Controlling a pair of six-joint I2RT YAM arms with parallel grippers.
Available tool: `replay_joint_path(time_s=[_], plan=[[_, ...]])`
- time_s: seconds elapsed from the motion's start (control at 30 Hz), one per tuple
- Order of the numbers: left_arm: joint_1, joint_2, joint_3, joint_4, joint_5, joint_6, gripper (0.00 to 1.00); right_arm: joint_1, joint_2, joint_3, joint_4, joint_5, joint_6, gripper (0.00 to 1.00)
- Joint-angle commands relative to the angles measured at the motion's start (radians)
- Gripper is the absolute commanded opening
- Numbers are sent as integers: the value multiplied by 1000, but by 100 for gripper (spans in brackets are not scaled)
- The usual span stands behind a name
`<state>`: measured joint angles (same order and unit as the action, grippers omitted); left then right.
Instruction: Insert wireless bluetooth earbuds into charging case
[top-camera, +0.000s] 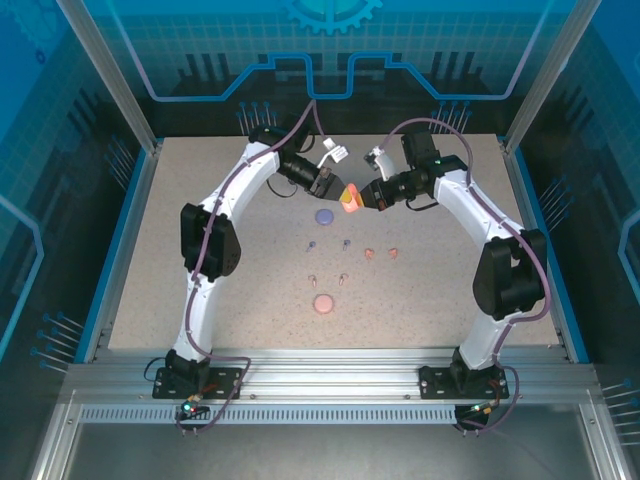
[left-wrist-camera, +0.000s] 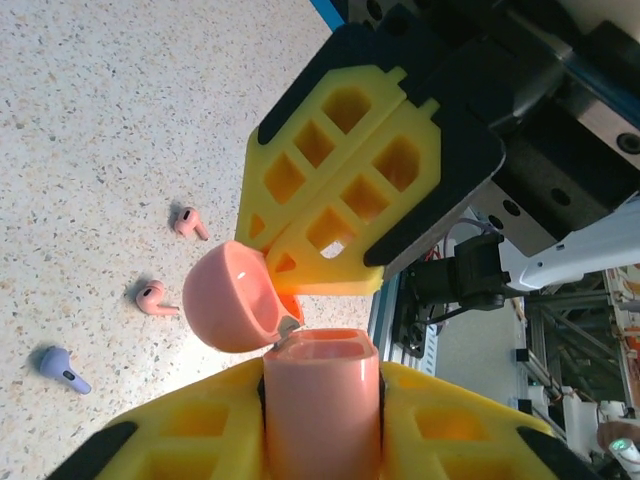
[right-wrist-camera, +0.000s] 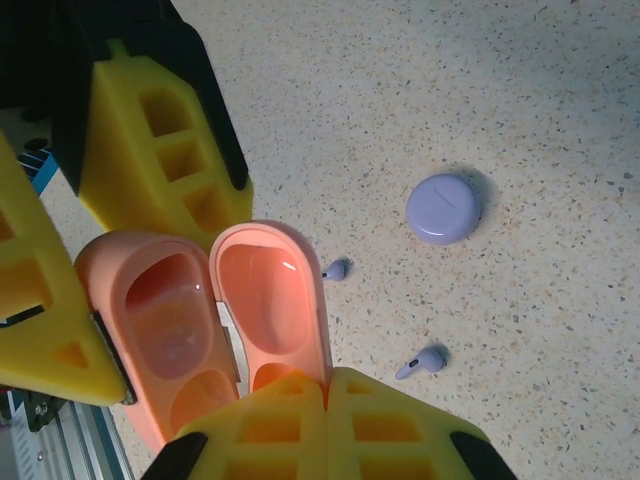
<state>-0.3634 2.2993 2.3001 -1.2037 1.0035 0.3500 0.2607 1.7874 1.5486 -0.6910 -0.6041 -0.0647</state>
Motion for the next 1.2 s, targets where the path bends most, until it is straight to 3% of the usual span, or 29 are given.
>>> replay_joint_path(time_s=[0.0, 0.03, 0.13, 0.23, 0.43, 0.57, 0.67, 0.8, 0.97, 1.17], plan=[[-1, 22, 33, -23, 43, 23, 11, -6, 5, 14, -4, -3, 8, 0], [-2, 22, 32, -25, 44, 26, 4, -7, 4, 15, 0, 6, 19, 0], [-2, 19, 26, -28, 42, 28, 0, -29, -11, 15, 29, 42, 82, 33], [4, -16, -31, 49, 20, -20, 0, -76, -58, -13, 76, 53, 182, 44], [18, -267, -435, 595, -107, -305, 0, -180, -223, -205, 177, 80, 395, 49], [8, -457, -729, 976, -258, -478, 0, -177, -316, -331, 162, 191, 456, 51], [-20, -598, -922, 1210, -394, -534, 0, -157, -354, -404, 141, 268, 490, 52], [-84, -747, -1170, 1518, -601, -520, 0, -118, -396, -493, 131, 362, 547, 52], [-193, -871, -1452, 1975, -897, -341, 0, -72, -440, -561, 146, 441, 610, 53], [-208, -931, -1542, 2153, -1091, -297, 0, 18, -414, -536, 115, 558, 648, 53]])
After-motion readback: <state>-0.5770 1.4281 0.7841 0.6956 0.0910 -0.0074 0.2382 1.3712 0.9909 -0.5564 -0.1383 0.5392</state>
